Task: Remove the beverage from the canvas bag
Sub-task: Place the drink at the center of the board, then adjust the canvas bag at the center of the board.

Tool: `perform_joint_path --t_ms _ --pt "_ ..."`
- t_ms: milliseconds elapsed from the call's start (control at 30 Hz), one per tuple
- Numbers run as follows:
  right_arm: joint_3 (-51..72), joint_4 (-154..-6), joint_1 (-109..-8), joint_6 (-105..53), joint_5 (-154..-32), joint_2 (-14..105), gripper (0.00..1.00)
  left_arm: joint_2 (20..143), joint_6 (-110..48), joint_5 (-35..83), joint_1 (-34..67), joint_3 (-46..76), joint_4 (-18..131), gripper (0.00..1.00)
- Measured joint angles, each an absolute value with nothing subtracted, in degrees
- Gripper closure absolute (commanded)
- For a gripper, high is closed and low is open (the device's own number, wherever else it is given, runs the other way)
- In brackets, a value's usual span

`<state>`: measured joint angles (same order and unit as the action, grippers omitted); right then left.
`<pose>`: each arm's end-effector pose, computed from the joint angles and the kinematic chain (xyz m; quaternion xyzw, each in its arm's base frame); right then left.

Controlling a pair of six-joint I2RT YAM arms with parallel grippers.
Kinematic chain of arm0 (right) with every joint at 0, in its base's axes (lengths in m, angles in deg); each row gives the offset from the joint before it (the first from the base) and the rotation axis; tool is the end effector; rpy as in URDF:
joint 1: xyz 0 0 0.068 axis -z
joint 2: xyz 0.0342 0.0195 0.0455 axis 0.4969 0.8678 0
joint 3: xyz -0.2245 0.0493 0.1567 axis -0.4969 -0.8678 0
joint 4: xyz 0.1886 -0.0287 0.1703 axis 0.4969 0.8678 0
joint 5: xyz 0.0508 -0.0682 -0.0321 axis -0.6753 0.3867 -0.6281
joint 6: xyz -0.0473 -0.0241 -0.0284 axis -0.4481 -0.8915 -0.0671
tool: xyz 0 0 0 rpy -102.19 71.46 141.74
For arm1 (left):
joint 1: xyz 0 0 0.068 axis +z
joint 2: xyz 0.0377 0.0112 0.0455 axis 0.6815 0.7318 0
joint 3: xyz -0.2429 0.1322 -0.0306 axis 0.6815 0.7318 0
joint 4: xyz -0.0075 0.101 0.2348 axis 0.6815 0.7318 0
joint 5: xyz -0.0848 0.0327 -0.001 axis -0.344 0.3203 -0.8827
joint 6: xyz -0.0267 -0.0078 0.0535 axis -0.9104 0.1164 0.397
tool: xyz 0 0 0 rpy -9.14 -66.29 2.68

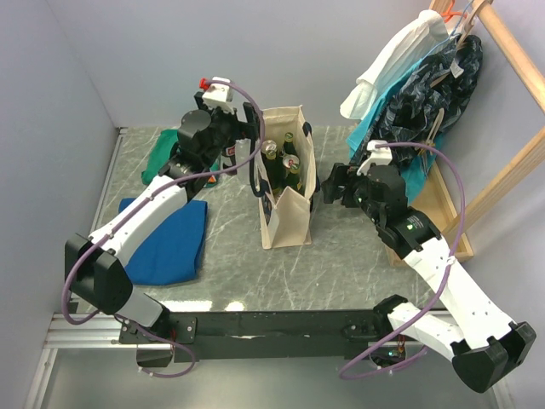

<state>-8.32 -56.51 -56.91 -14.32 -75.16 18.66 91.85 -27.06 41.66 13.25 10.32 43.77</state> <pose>0.1885 0.0879 0.3599 -0.0134 0.8251 0.1515 0.5441 0.3168 -0.1724 0.4177 0.0713 0.6657 -0.1829 0.7200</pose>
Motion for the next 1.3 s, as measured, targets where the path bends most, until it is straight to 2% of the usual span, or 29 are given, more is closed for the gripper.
perform_joint_path --t_ms 267,400,567,767,800,833,900,967,1100,1300 --pt "-8.32 -60.03 -56.91 -13.09 -79.82 19.56 0.00 92.29 -29.18 26.42 11.63 2.19 53.93 0.03" --pt "-9.24 -62.50 -56.91 -12.65 -82.13 20.15 0.04 93.12 -29.18 22.34 10.08 1.09 56.60 0.05" --pt "-9.90 -64.19 -56.91 -11.91 -86.16 22.71 0.21 96.20 -28.74 18.31 8.04 0.76 61.17 0.09" --pt "-11.23 -65.06 -56.91 -11.21 -88.82 24.34 0.35 98.08 -28.50 16.50 6.25 0.79 65.48 0.09" --pt "-11.27 -65.10 -56.91 -11.21 -89.00 24.34 0.47 98.08 -28.48 16.24 6.08 0.79 65.50 0.10" --pt "-11.27 -65.24 -56.91 -11.23 -89.09 24.34 0.53 98.08 -28.32 16.02 5.95 0.79 65.45 0.10" --pt "-11.27 -65.32 -56.91 -11.50 -89.48 24.34 0.62 98.08 -28.30 15.60 5.73 0.83 65.52 0.11" --pt "-11.30 -65.32 -56.91 -11.78 -90.13 24.34 0.66 98.08 -28.30 15.23 5.62 1.01 65.58 0.11" --pt "-11.60 -65.30 -56.91 -12.81 -92.50 24.34 0.66 98.17 -28.32 14.77 4.92 1.51 66.13 0.13" --pt "-11.95 -64.43 -56.89 -14.93 -95.23 24.61 0.62 98.41 -28.13 14.38 2.82 1.55 67.05 0.18"
